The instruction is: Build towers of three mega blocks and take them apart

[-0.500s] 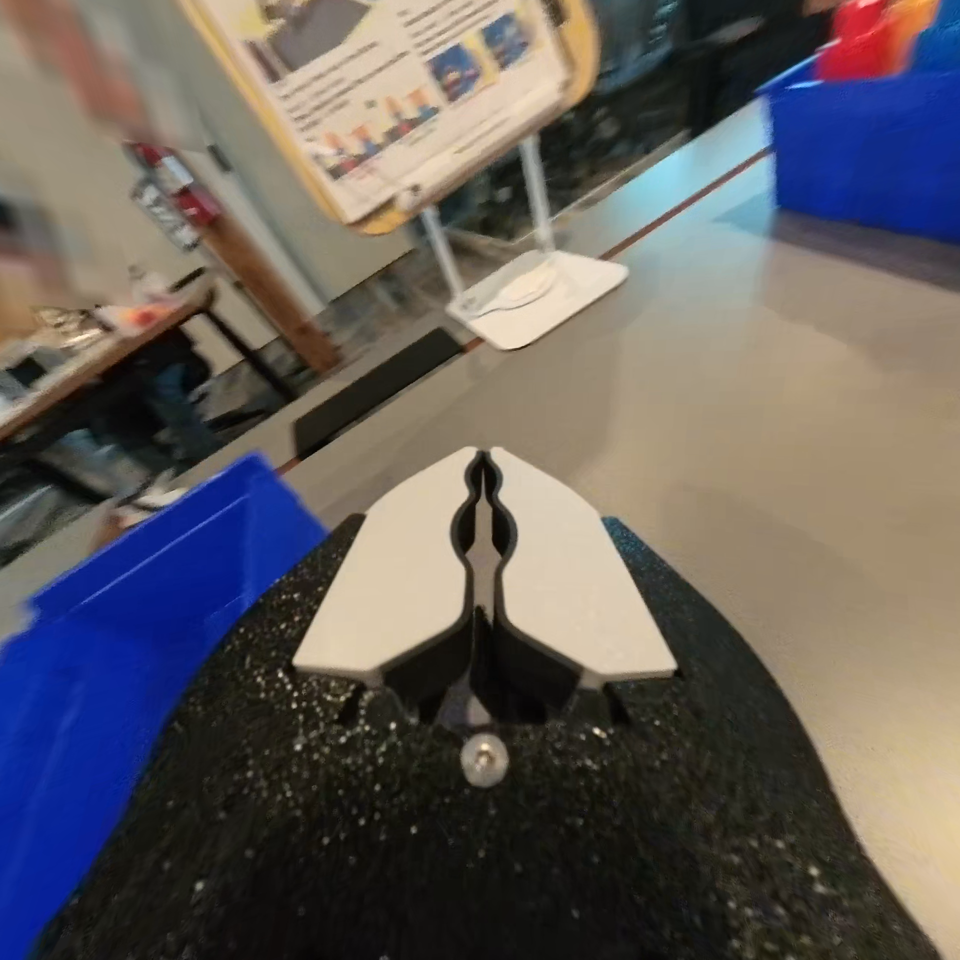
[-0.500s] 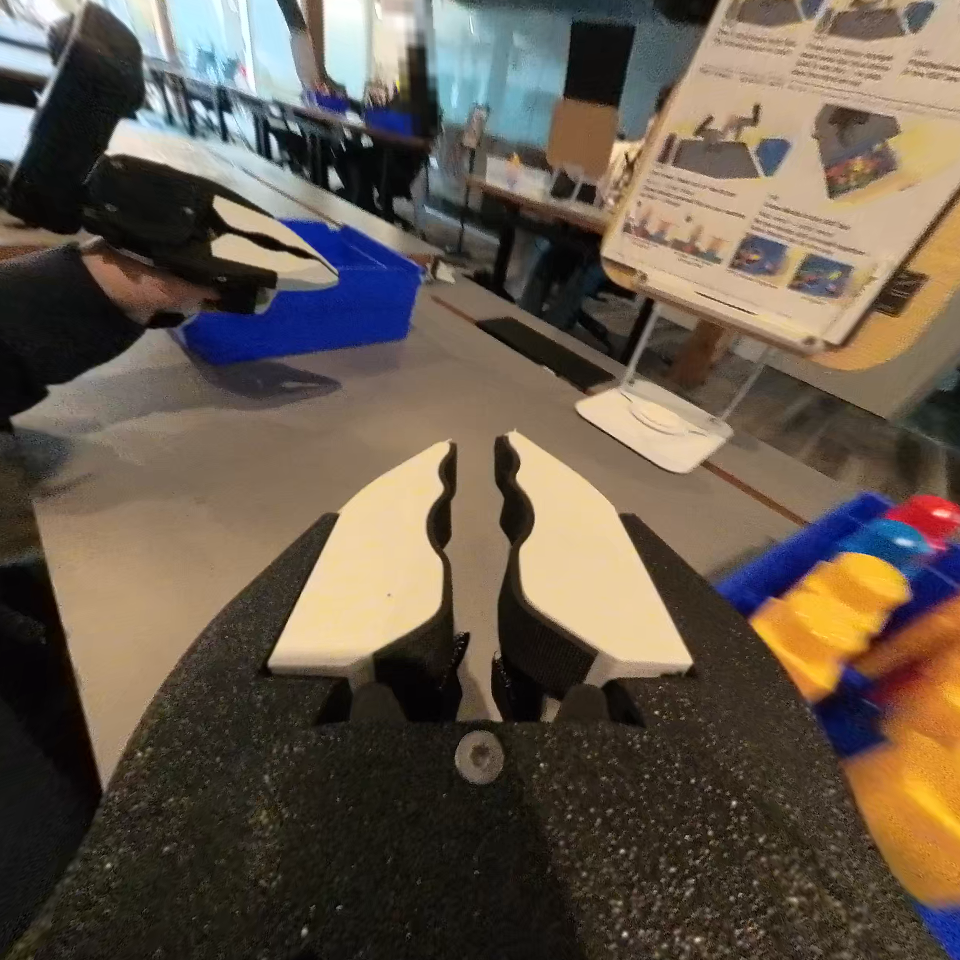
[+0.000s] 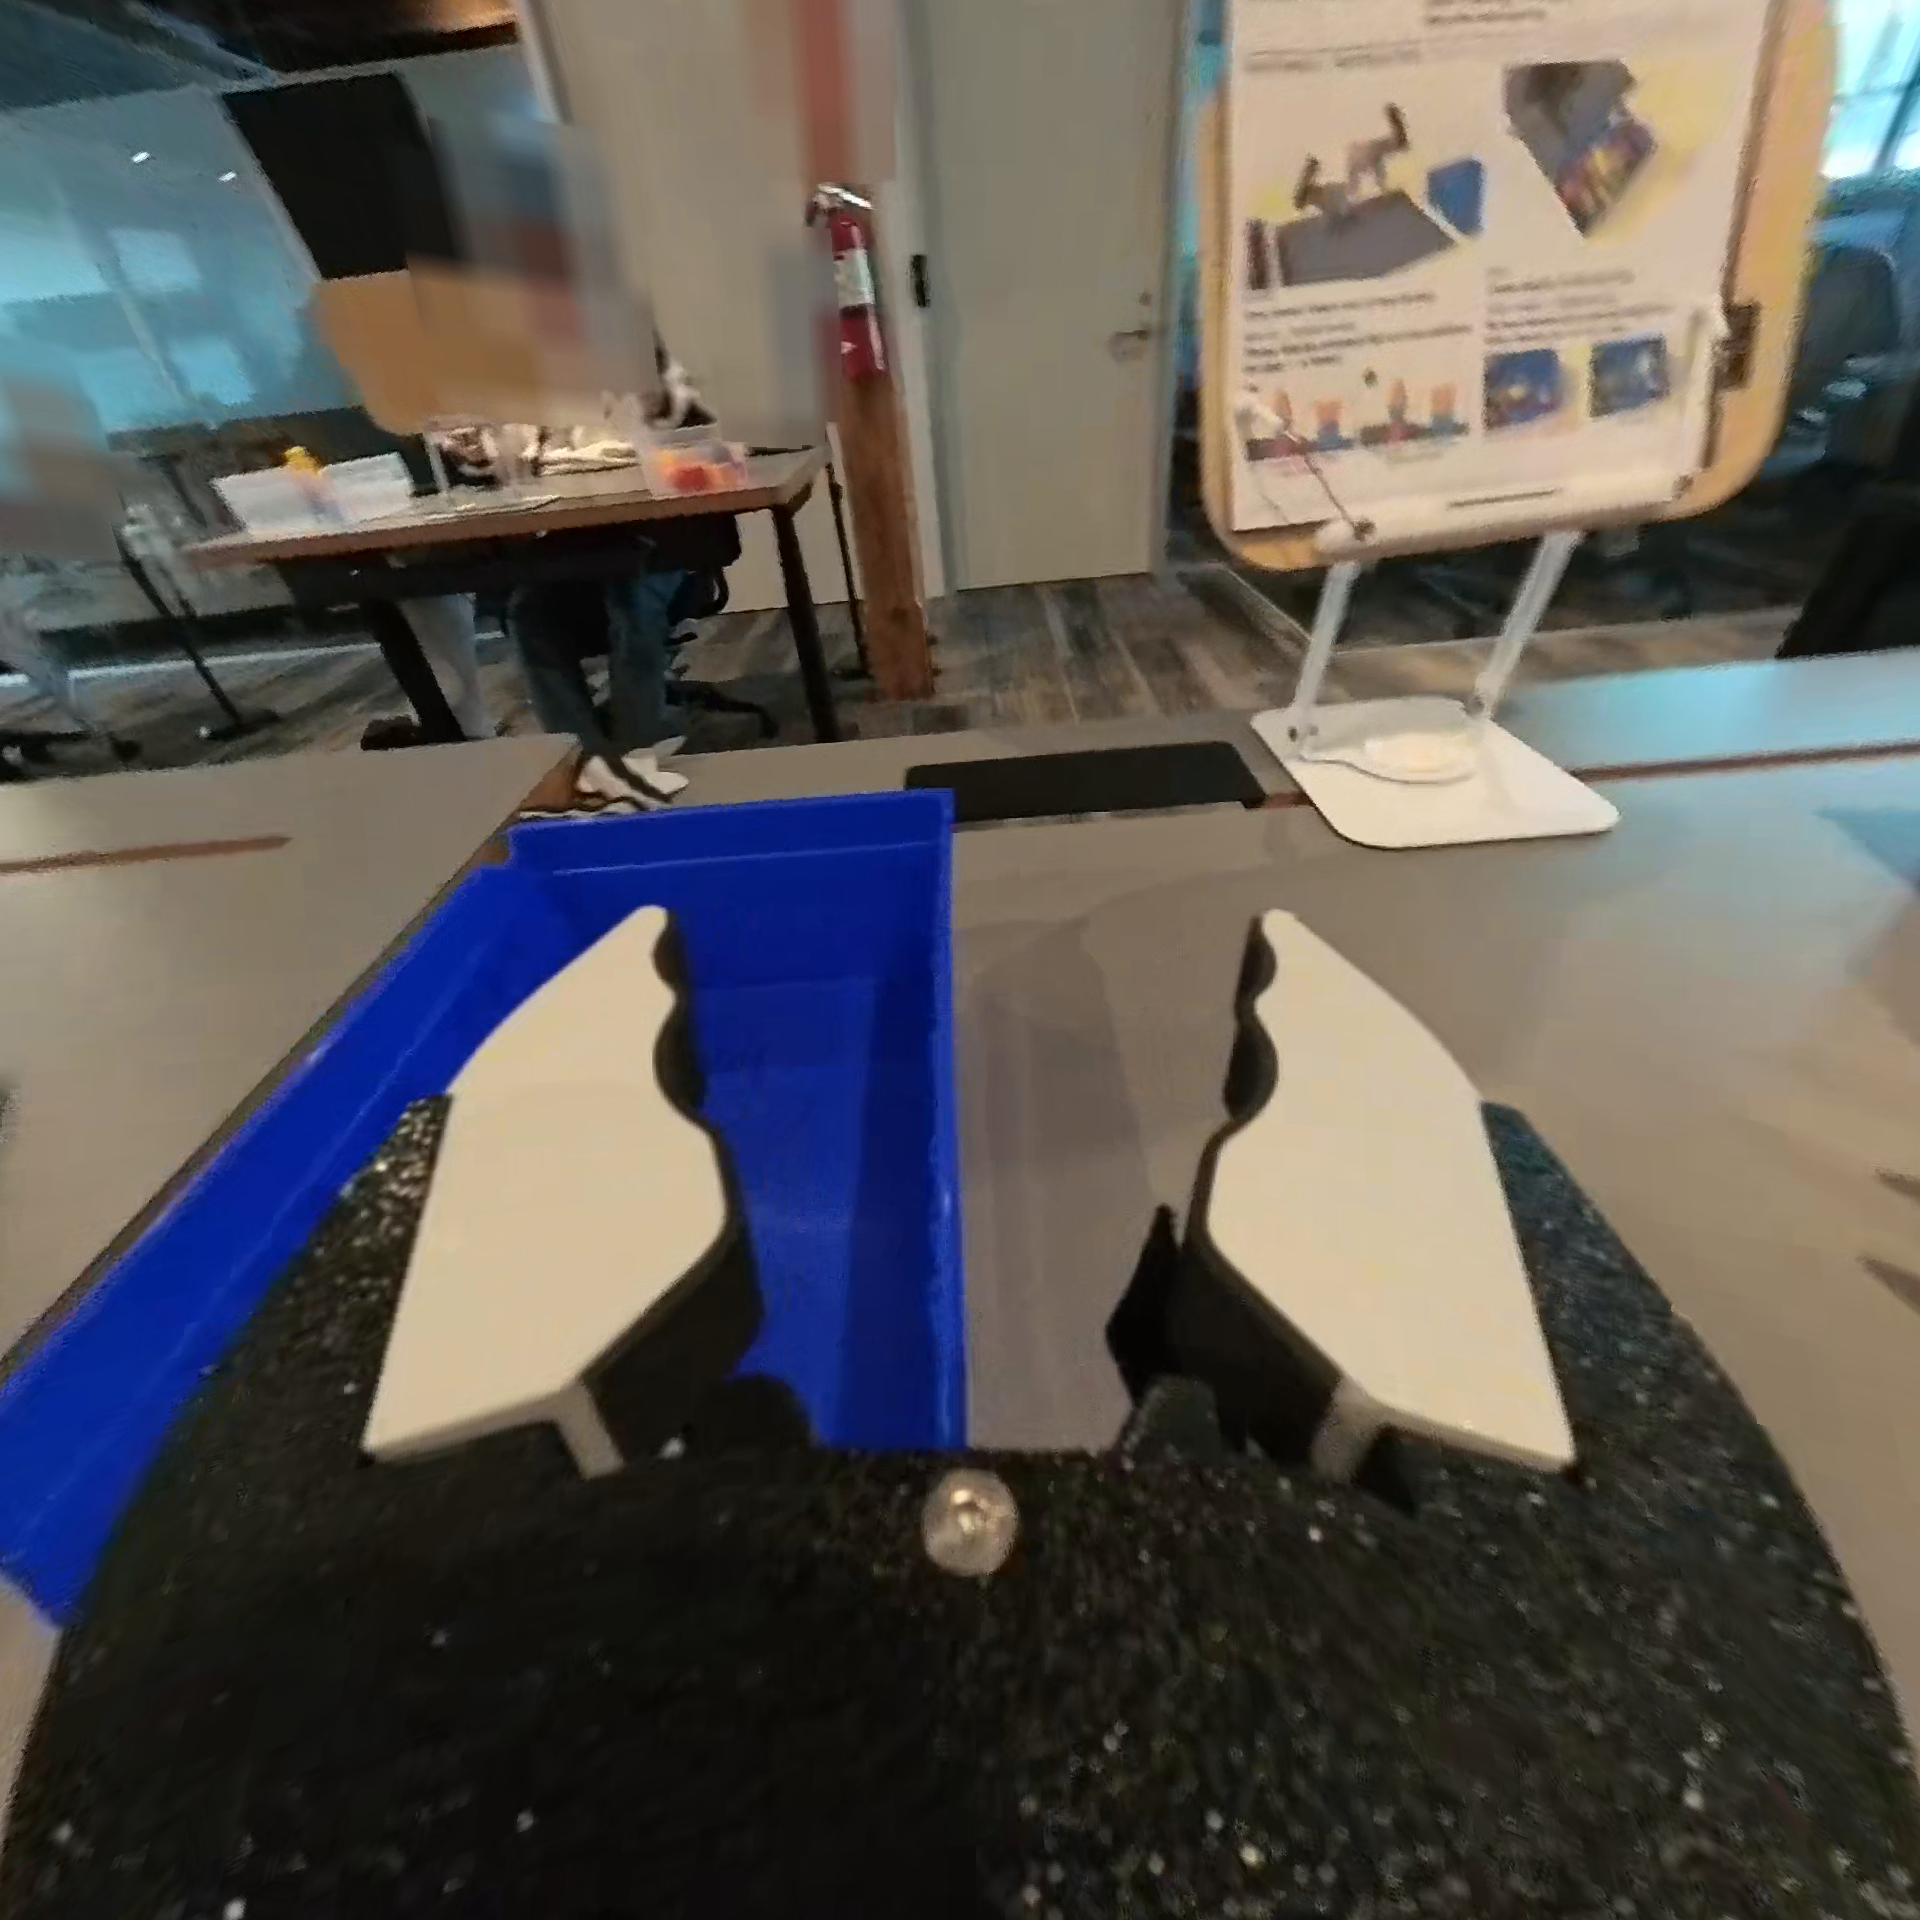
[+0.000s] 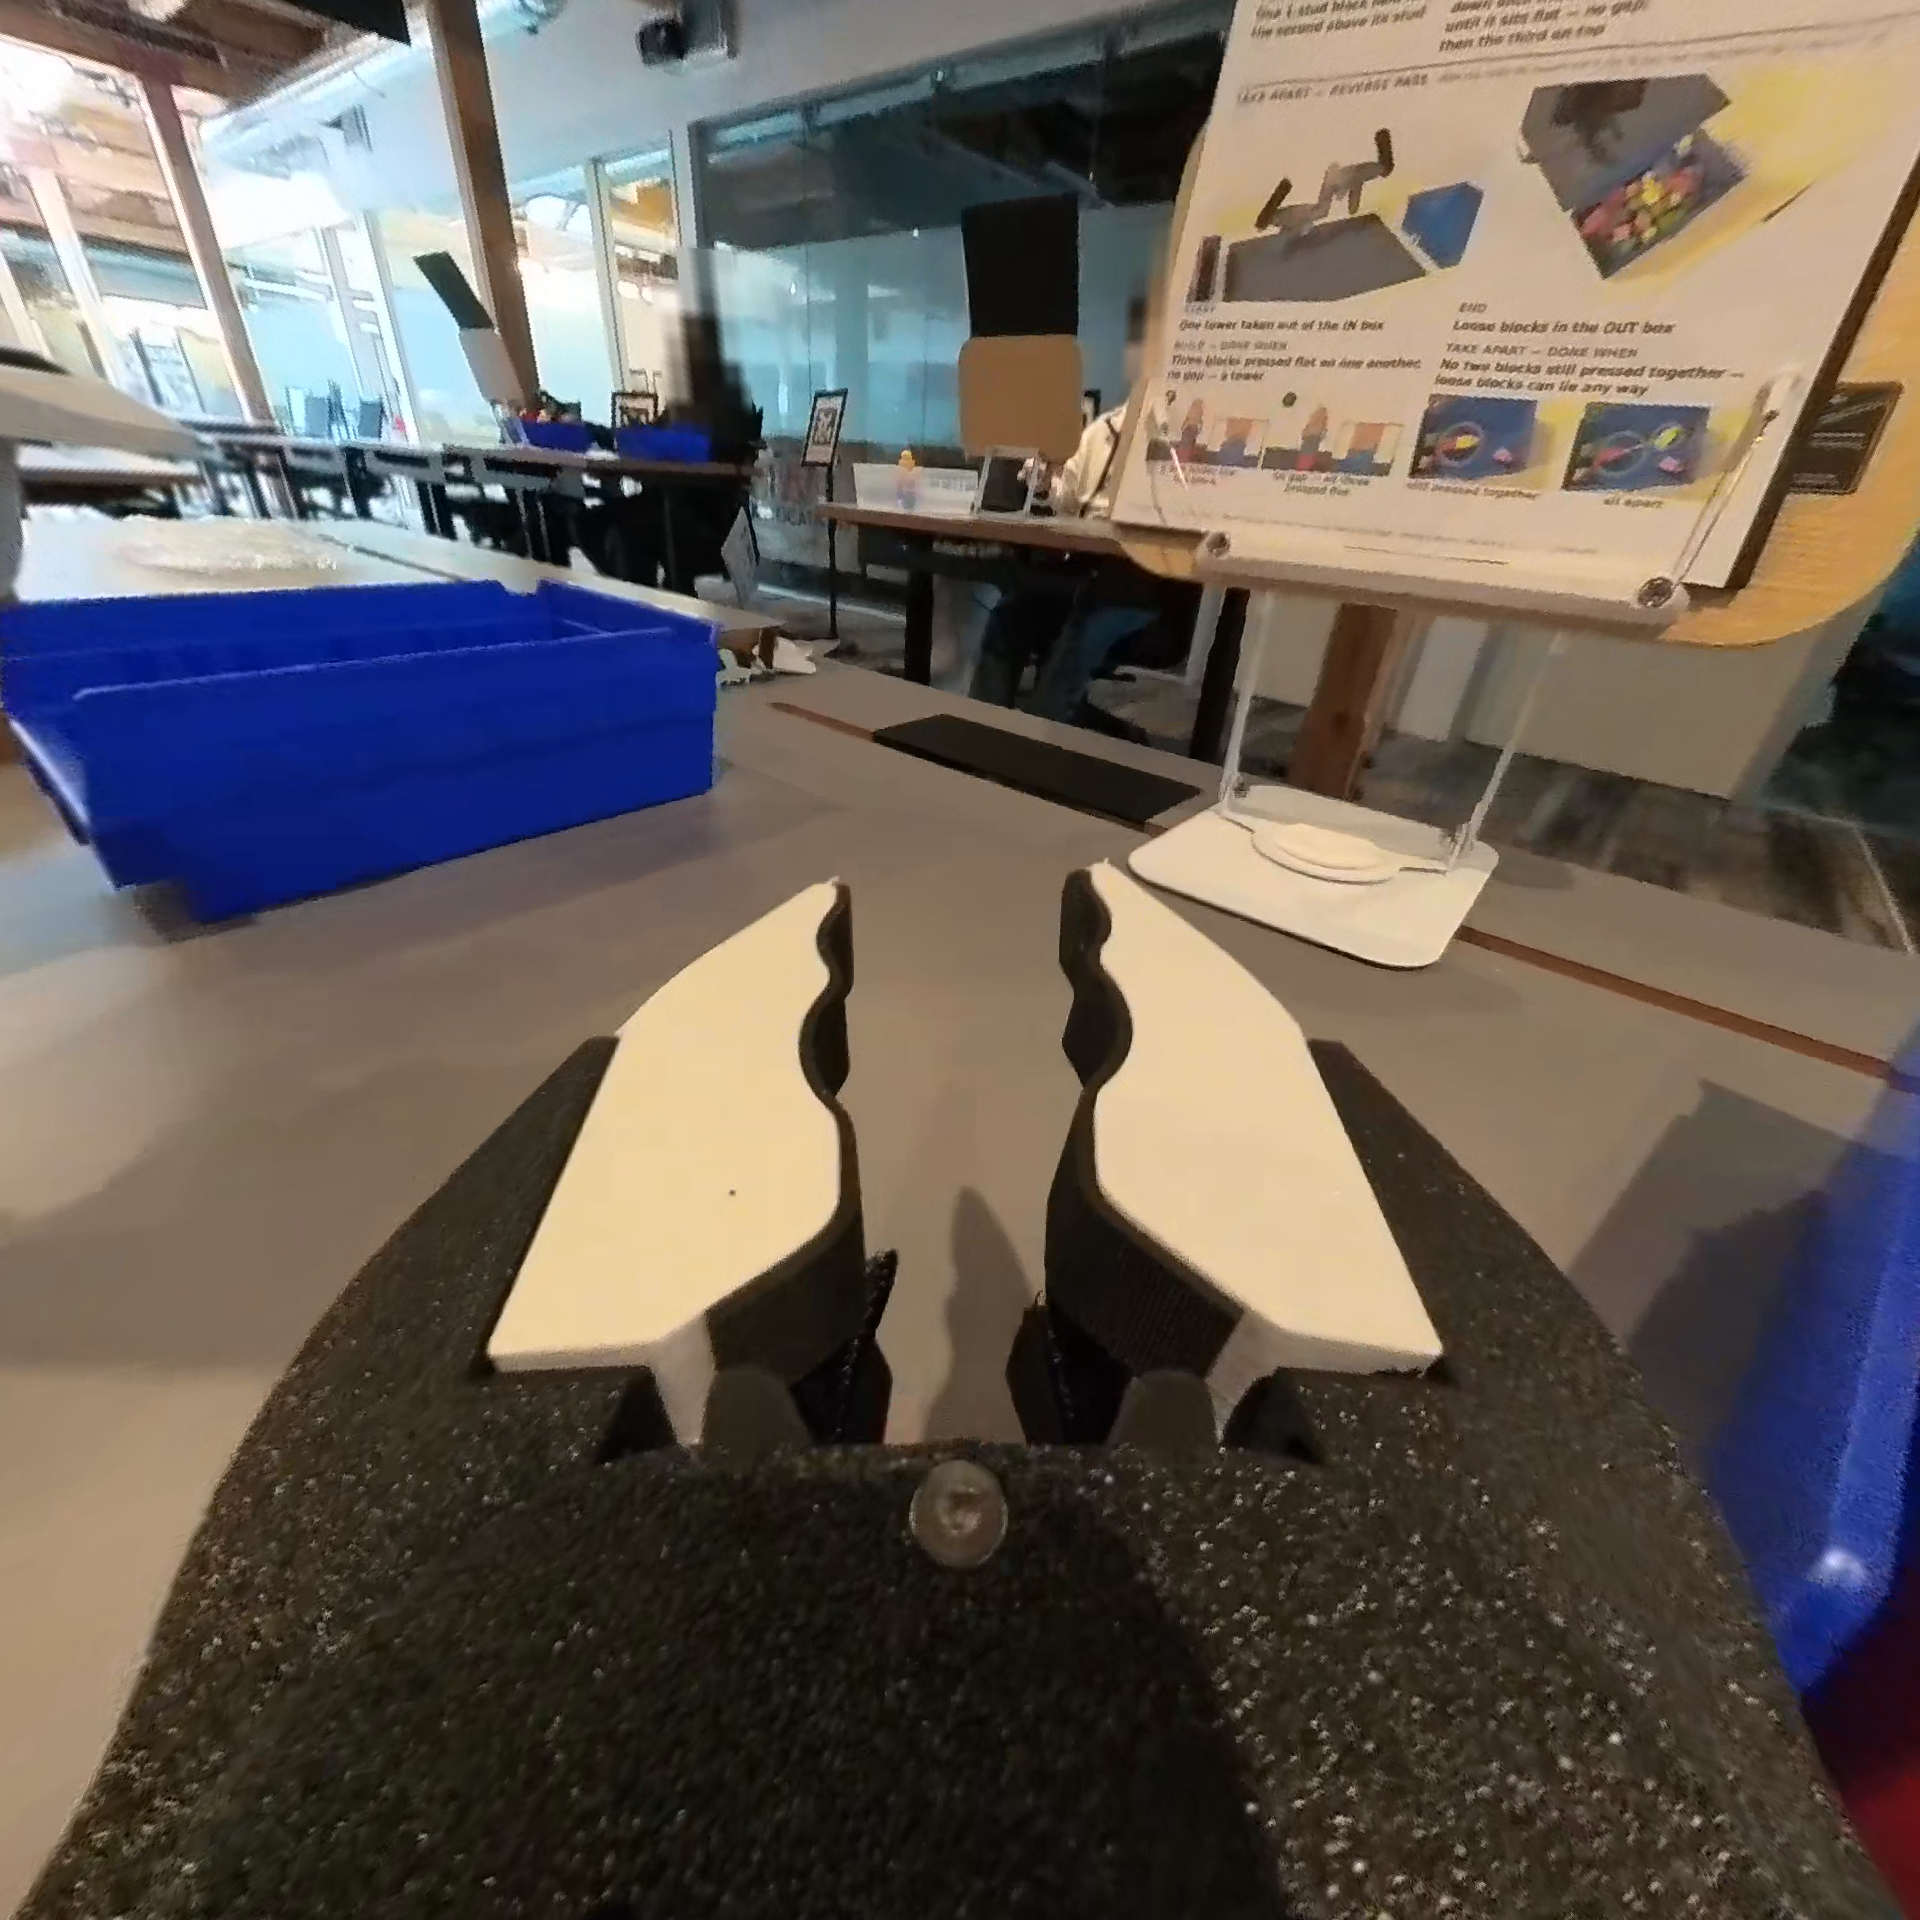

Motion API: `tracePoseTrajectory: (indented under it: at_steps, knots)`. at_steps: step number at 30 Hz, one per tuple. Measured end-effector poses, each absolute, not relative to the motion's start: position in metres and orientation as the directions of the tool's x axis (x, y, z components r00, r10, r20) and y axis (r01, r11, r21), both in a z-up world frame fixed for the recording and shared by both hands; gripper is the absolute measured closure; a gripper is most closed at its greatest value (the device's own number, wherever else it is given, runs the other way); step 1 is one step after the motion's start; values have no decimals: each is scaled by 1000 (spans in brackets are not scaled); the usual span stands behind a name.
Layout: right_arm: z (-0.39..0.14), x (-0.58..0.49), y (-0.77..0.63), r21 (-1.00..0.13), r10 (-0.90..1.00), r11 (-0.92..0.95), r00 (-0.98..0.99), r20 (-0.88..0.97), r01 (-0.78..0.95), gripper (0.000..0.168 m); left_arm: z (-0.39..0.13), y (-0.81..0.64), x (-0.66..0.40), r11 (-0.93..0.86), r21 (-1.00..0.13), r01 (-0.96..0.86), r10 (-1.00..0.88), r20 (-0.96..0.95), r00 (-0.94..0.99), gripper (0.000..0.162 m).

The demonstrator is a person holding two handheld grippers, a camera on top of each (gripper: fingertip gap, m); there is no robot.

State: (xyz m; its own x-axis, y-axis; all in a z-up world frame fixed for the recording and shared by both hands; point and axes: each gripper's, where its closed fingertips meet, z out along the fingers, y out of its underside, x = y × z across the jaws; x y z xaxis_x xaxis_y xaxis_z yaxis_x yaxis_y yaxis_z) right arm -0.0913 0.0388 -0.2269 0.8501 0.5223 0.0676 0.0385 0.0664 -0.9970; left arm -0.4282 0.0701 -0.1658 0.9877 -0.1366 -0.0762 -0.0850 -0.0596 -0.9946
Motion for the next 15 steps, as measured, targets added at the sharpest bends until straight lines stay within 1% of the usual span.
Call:
tracePoseTrajectory:
  at_steps: [2, 4, 5, 7, 9, 10, 12, 14, 15]
  knots:
    - [-233, -91, 42, -998, 527, 58, 848, 51, 24, 130, -166, 75, -440, -66, -996, -56, -90, -50, 995, 62]
    - [-240, -94, 43, -1000, 556, 22, 831, 25, 15, 131, -167, 78, -446, -71, -997, -39, -69, -34, 997, 77]
    - [-240, -96, 41, -1000, 578, 11, 816, 12, 7, 132, -168, 79, -447, -74, -996, -39, -63, -35, 997, 81]
    - [-238, -98, 38, -1000, 590, 21, 808, 5, -9, 141, -171, 83, -450, -90, -995, -37, -48, -33, 998, 96]
    - [-237, -98, 36, -998, 582, 62, 812, 46, 12, 150, -178, 89, -450, -127, -991, -41, -42, -36, 998, 99]
    - [-239, -98, 35, -997, 581, 70, 811, 62, 26, 152, -183, 93, -447, -153, -987, -40, -58, -32, 998, 97]
    - [-241, -100, 34, -998, 586, 66, 808, 56, 21, 150, -193, 99, -438, -210, -977, -37, -100, -16, 995, 87]
    - [-242, -101, 32, -999, 609, 50, 793, 19, -15, 145, -202, 105, -432, -264, -963, -61, -120, -30, 992, 71]
    - [-242, -101, 32, -998, 612, 46, 791, 2, -34, 141, -206, 107, -430, -287, -954, -83, -126, -48, 991, 68]
